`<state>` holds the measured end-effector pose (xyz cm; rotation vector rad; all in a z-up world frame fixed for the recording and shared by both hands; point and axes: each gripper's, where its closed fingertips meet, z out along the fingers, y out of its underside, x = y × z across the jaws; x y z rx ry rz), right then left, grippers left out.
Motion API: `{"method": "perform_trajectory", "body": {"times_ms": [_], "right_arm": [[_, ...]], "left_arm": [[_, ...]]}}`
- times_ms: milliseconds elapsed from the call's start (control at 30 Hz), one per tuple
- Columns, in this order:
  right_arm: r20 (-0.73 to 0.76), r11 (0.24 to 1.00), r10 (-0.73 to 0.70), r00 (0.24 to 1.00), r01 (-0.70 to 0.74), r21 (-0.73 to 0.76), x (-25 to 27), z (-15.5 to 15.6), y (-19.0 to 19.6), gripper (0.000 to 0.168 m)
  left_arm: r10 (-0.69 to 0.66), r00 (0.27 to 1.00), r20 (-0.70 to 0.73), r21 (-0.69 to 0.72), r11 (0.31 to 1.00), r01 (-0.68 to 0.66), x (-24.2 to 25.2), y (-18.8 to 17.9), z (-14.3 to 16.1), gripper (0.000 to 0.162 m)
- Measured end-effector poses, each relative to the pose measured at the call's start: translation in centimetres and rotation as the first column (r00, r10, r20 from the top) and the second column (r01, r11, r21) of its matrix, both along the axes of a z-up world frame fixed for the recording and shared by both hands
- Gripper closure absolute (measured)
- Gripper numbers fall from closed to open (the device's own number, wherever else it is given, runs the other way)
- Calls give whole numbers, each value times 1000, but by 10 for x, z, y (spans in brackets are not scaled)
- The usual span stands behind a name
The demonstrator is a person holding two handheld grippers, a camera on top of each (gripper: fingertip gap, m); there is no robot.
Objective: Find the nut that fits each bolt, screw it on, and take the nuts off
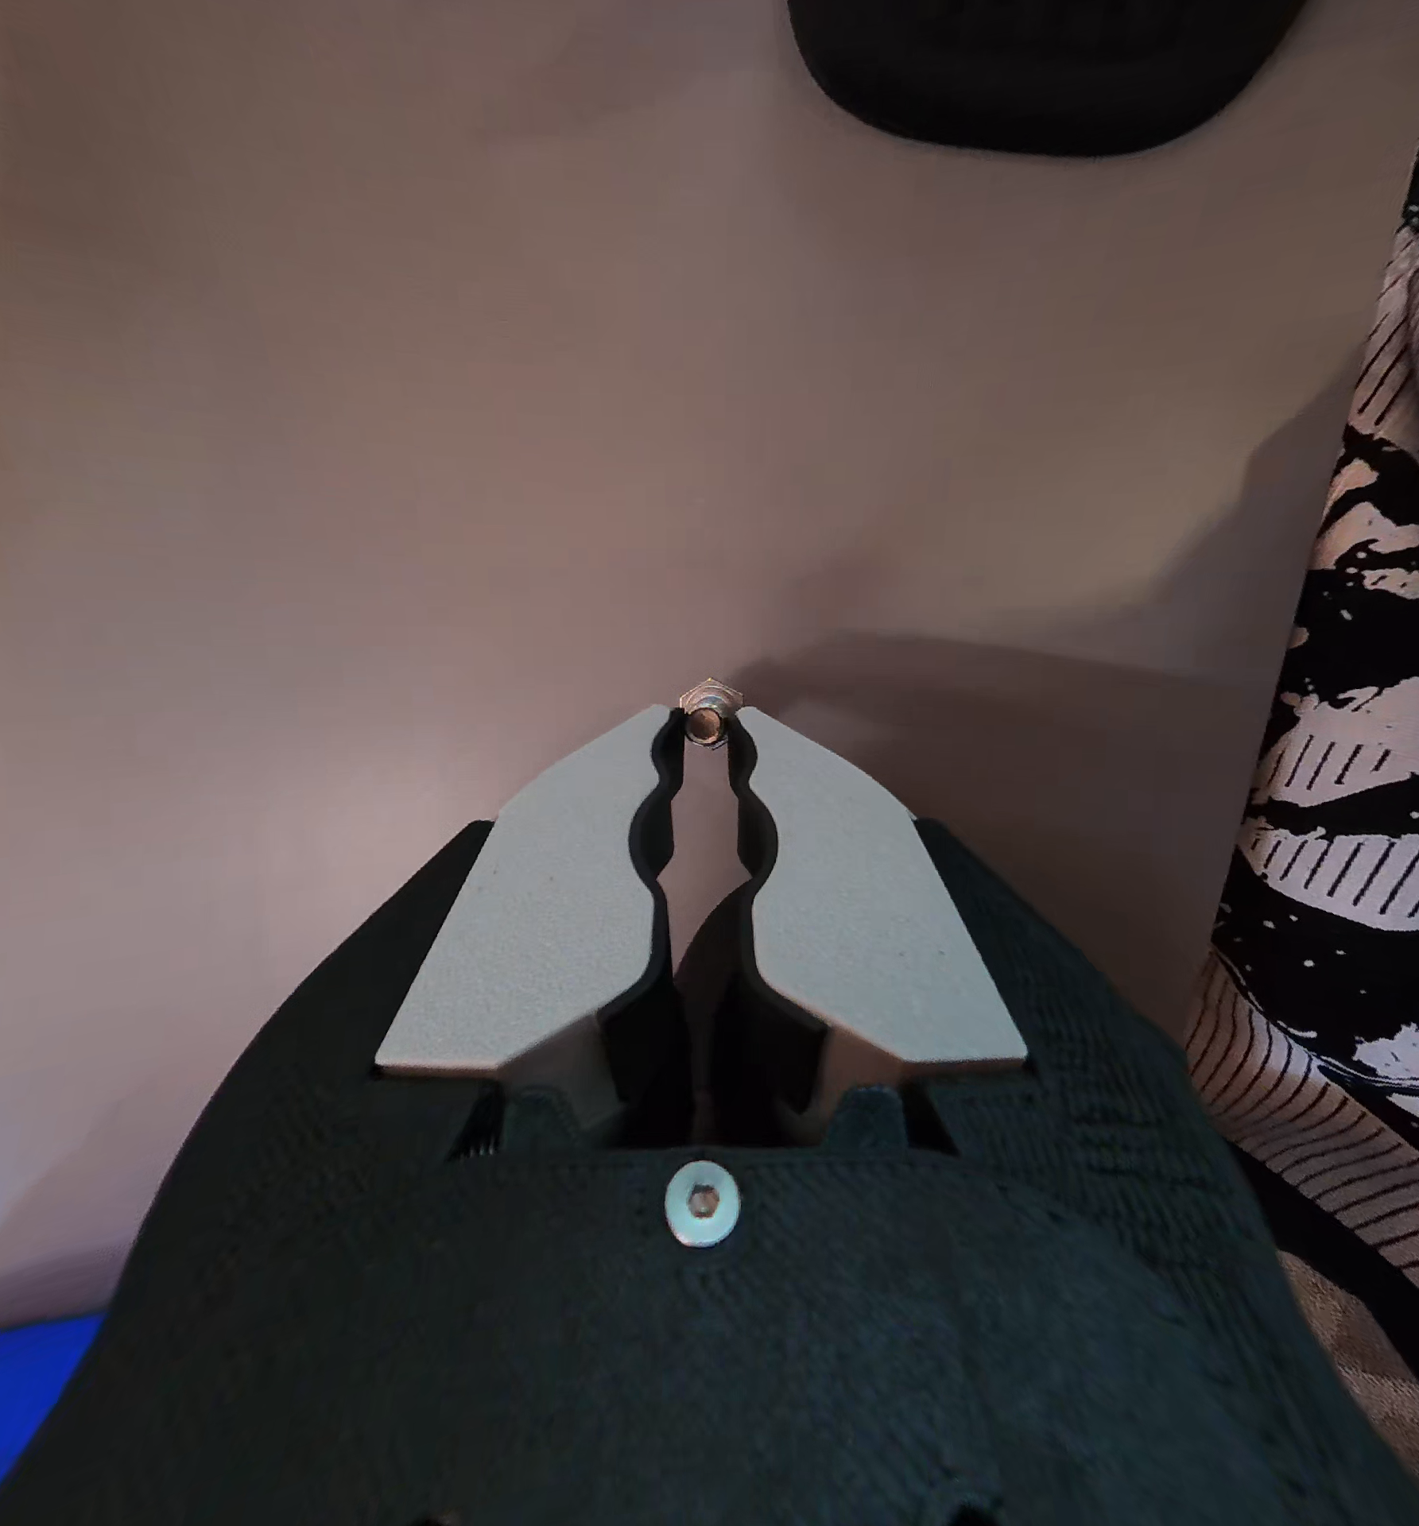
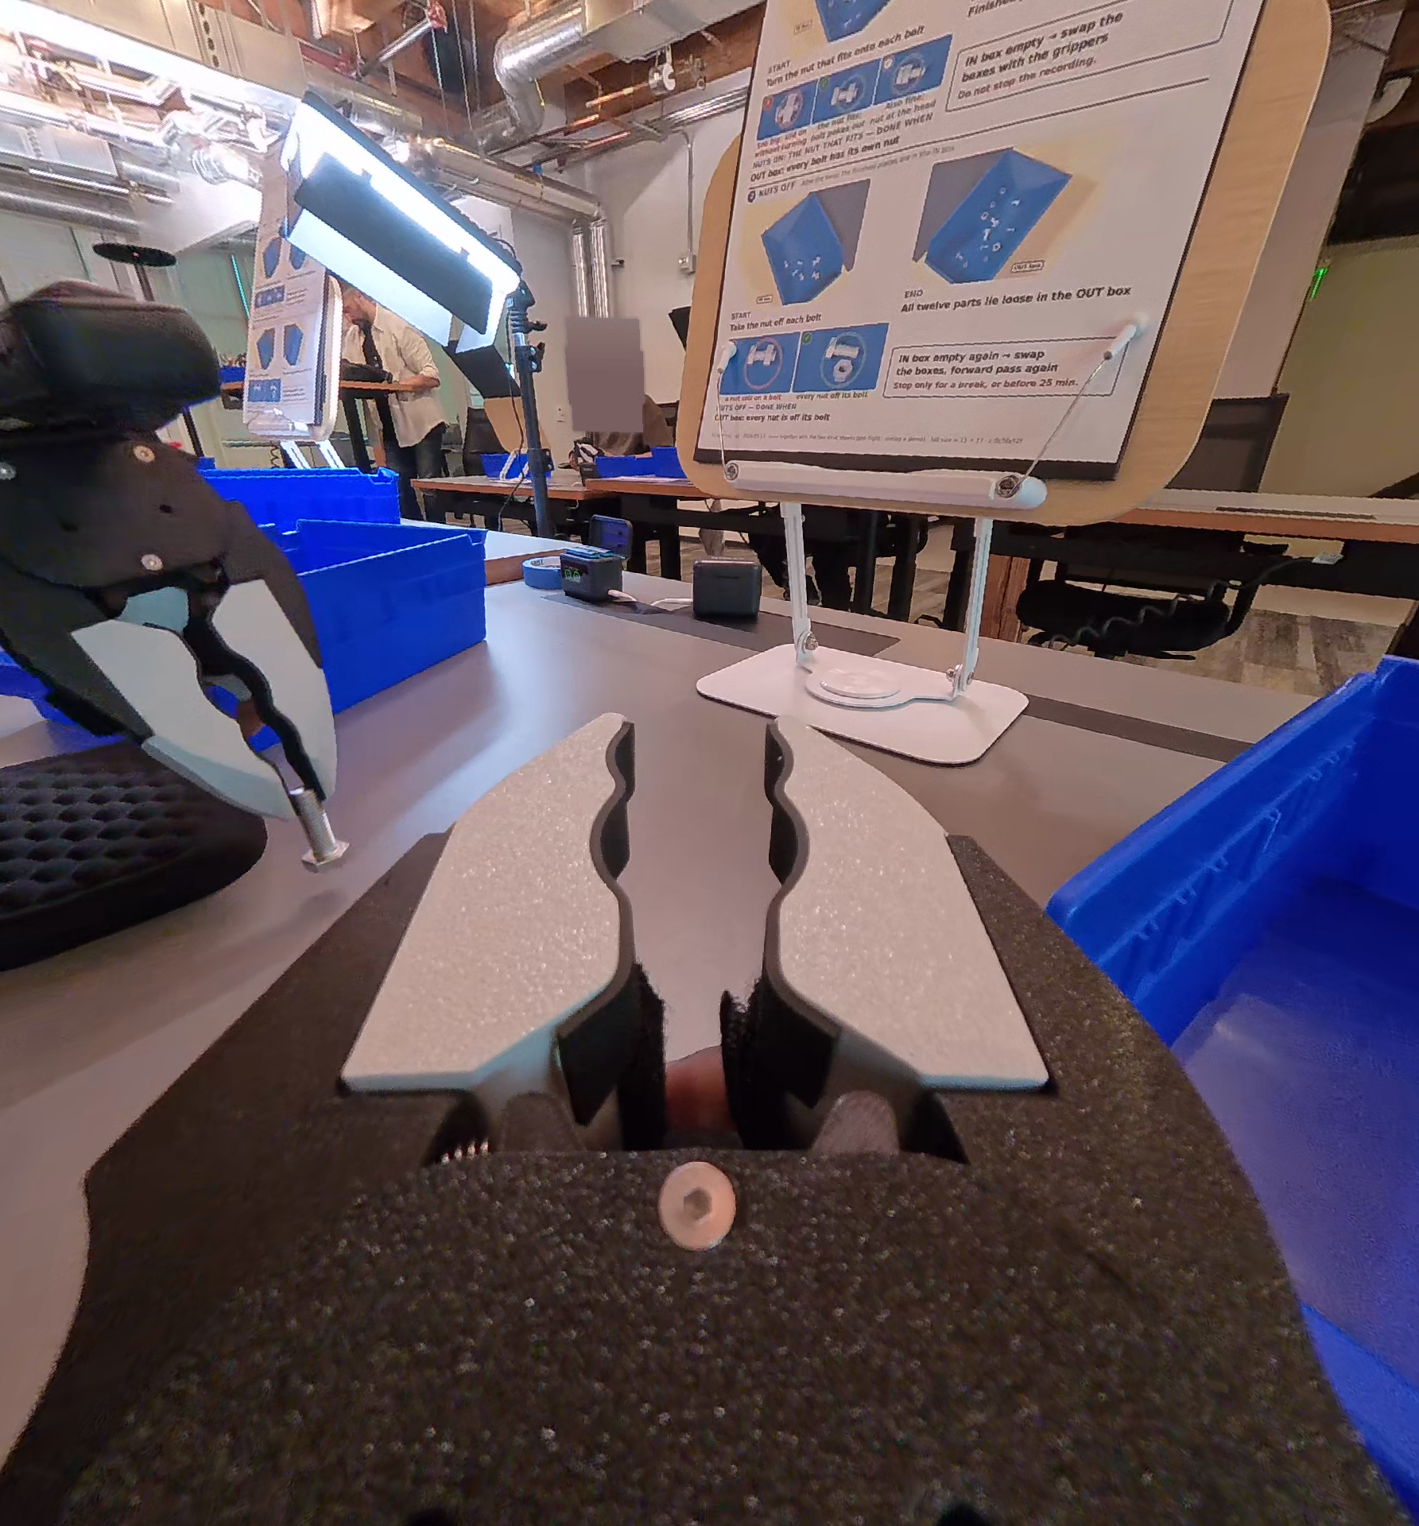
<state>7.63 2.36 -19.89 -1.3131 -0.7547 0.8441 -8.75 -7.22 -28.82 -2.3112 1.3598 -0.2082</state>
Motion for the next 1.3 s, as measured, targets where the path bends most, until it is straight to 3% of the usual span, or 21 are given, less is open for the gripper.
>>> {"method": "perform_trajectory", "body": {"times_ms": [367,533,733,833,933,1100,1200,1300], "right_arm": [[-5,1000,-3,1000,3,2,1,1,0,138],[-10,1000,-2,1000,2,2,1,1,0,138],[-16,1000,-1,1000,1,1,2,1,0,138],[-14,1000,-1,1000,1,5,1,1,0,138],[-11,1000,-4,1000,5,8,1,1,0,138],[-8,1000,-7,1000,7,6,1,1,0,138],[-11,1000,-5,1000,5,3,1,2,0,138],[-13,1000,-3,1000,3,-2,1,1,1,138]], "left_arm": [[3,1000,-2,-24,1000,-4,5,-3,-14,151],[72,997,39,49,996,-74,-10,0,13,141],[301,950,81,134,942,-309,-106,-5,82,133],[436,900,22,90,896,-436,-175,-16,89,133],[531,846,-50,-20,846,-532,-224,-32,74,133],[619,741,-260,-175,724,-667,-281,-61,15,119],[664,670,-333,-206,642,-739,-306,-71,-12,118],[674,648,-354,-249,600,-760,-314,-77,-24,118]]}}
